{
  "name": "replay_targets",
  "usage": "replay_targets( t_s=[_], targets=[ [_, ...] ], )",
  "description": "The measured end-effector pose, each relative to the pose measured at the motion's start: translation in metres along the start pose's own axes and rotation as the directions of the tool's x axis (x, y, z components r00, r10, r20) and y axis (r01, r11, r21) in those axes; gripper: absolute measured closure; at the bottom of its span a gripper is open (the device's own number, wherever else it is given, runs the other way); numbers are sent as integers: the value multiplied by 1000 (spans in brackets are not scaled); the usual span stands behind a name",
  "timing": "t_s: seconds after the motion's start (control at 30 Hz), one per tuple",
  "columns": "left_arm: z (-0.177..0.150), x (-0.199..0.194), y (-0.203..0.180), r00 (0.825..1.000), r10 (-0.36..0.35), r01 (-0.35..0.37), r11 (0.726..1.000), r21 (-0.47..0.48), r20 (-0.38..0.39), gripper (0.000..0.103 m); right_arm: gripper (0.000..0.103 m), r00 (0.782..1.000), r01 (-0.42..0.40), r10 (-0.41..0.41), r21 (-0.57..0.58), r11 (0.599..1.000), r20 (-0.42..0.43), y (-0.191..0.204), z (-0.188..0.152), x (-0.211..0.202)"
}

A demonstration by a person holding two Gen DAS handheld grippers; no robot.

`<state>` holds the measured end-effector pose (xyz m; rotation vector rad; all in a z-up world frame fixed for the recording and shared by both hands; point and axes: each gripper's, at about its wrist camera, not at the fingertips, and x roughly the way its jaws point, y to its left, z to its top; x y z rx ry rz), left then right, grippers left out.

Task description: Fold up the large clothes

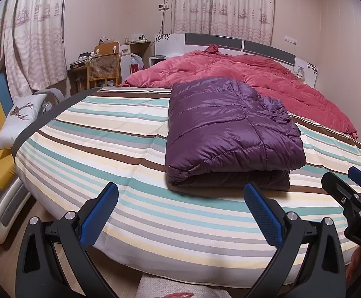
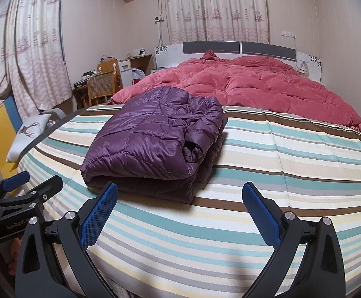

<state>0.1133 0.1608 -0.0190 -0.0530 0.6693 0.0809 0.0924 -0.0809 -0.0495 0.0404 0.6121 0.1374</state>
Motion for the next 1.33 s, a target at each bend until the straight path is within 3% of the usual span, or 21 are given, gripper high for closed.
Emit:
replay_targets(
  t_s=[0.83, 1.33],
  targets=[
    [-3, 1, -3, 1000, -12, 12, 1000, -13, -26, 2, 3, 1000, -3, 3, 0, 1000, -10, 0, -3, 2],
    [-4, 12, -4, 996, -13, 12, 1000, -10, -85, 2, 3, 1000, -4, 4, 10, 1000, -23, 0, -7, 1]
  ],
)
